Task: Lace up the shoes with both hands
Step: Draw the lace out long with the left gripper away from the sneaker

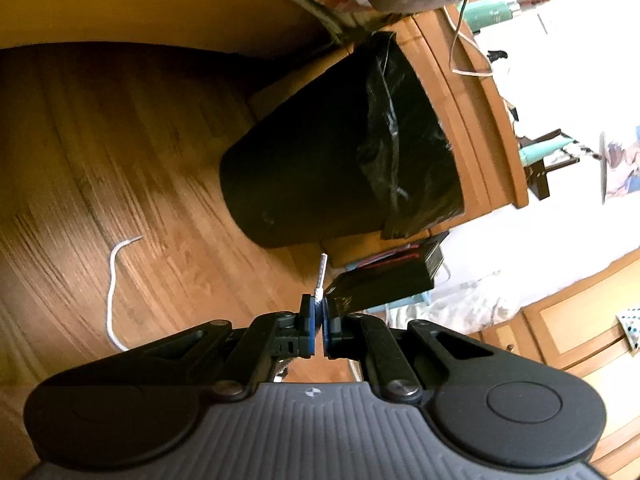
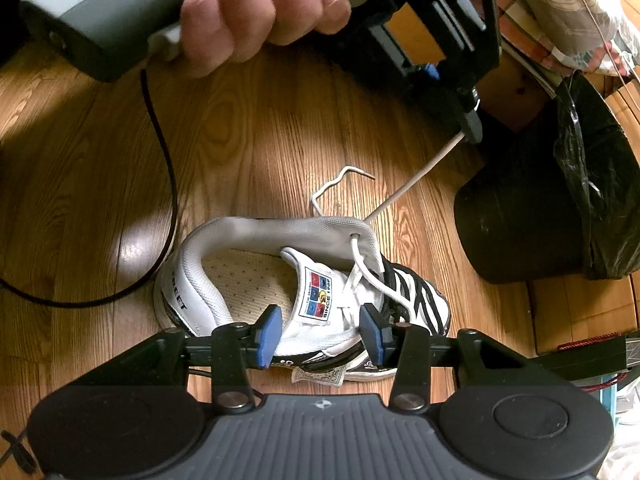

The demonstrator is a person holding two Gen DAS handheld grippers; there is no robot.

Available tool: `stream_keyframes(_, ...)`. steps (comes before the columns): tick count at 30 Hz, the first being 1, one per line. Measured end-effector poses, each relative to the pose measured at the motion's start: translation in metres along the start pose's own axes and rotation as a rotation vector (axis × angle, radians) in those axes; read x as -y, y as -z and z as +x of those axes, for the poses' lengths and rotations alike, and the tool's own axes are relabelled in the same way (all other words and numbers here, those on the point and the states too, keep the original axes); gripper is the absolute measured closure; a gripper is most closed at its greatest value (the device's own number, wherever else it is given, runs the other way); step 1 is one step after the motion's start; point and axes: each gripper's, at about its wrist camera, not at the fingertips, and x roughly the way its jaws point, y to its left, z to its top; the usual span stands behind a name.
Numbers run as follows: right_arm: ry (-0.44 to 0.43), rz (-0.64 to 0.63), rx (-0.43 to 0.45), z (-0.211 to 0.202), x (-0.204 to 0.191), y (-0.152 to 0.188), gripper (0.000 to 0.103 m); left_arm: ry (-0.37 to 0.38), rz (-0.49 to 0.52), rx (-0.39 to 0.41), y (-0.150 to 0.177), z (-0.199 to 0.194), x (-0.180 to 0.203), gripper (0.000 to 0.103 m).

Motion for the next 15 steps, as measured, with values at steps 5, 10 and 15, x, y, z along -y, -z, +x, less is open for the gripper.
stream_keyframes(5,0.000,0.002,-0.003,-0.001,0.000,-0.002,0.056,0.014,0.009,0.008,-0.001,-0.003,0.008,0.099)
stream_keyframes(10,0.002,-0.005,-0.001,-0.001,-0.002,-0.002,0.056,0.048,0.024,0.033,-0.005,-0.009,0.020,0.099)
stream_keyframes(15,-0.024,0.028,-0.004,-0.003,0.003,-0.003,0.056,0.075,0.031,0.051,-0.010,-0.014,0.027,0.099)
